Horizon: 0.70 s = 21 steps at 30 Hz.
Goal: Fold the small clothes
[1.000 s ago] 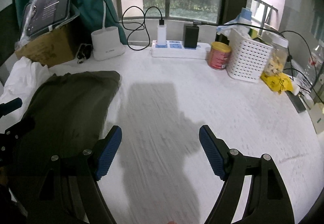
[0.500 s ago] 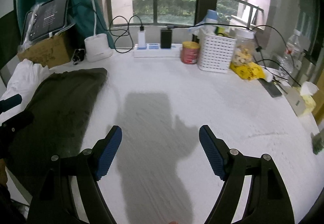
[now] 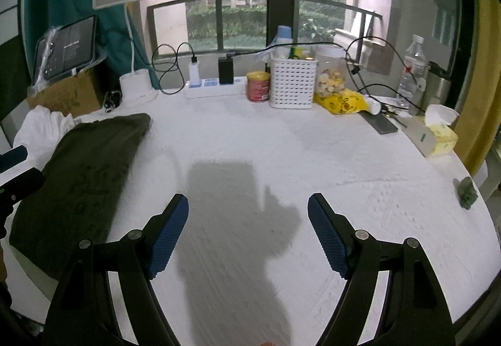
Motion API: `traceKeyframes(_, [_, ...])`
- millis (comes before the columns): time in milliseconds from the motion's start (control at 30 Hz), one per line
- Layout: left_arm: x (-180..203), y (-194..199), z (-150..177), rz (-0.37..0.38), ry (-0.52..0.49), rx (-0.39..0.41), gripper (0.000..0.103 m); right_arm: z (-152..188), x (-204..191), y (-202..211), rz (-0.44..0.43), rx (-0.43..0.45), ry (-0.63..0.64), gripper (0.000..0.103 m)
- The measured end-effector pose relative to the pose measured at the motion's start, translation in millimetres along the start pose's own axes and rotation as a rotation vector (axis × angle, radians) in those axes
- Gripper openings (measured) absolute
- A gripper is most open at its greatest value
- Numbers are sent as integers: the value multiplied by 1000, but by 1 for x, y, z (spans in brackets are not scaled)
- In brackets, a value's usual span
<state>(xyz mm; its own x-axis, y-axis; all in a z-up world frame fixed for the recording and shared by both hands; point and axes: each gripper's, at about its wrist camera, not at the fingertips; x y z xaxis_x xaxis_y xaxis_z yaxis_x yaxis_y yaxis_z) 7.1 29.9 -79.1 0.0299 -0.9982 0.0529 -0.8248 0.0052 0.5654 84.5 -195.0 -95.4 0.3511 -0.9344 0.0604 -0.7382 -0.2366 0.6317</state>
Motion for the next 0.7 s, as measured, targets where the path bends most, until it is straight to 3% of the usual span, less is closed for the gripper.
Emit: traceKeyframes(700, [57,48,-16,11,-131,124,89,12,68,85,110,156,-107,81])
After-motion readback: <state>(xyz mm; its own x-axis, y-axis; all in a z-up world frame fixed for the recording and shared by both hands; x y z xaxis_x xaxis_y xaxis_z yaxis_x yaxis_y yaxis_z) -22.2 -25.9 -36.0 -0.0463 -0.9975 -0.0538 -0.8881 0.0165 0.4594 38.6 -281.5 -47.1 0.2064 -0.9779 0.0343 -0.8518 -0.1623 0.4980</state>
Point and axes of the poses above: each gripper's, at about its wrist camera, not at the fingertips, and y roughly against the way its jaws point, x to its right, z to its underside, and after that the axes turned 4 degrees about z, right-handed
